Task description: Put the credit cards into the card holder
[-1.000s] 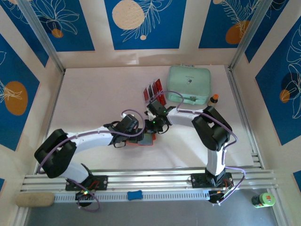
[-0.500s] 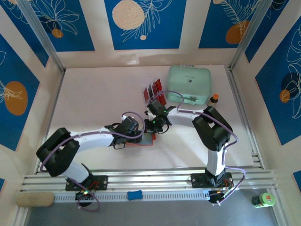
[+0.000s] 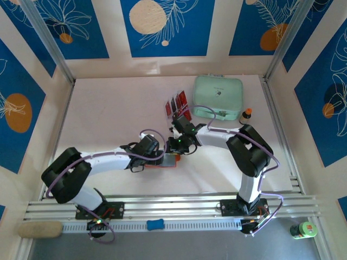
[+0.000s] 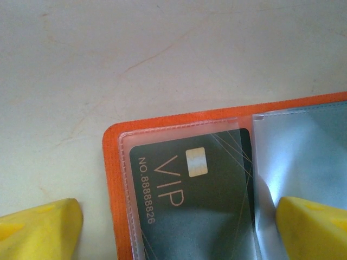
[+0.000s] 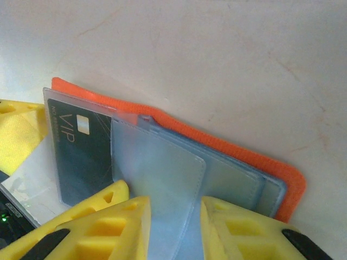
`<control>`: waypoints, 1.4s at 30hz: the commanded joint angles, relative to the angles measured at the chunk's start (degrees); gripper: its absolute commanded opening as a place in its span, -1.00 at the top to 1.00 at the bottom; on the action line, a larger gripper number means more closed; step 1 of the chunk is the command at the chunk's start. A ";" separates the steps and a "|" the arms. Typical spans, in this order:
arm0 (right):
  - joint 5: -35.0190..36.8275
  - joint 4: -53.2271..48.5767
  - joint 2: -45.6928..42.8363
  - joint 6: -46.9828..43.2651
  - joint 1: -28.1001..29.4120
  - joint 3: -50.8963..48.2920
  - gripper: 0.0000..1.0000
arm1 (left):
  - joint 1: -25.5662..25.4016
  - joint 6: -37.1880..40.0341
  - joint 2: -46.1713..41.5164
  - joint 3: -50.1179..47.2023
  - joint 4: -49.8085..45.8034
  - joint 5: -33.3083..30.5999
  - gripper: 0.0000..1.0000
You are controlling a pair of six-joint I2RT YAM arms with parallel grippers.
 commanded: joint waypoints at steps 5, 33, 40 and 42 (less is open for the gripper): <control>-5.60 1.76 2.66 2.15 -0.75 0.37 0.38 | -0.39 -0.49 -1.01 -1.43 -0.97 -1.12 -0.85; -11.88 6.31 -1.76 7.40 -0.97 -0.63 0.34 | 0.12 -1.66 -11.82 -2.35 -3.15 -4.14 -0.99; -9.42 2.49 -1.44 6.08 2.67 2.75 0.19 | 2.57 -2.51 -18.16 -3.83 -4.67 -3.95 -0.99; -8.88 1.88 -0.75 5.84 3.72 3.98 0.19 | 3.42 -2.76 -19.25 -4.31 -4.85 -3.69 -0.99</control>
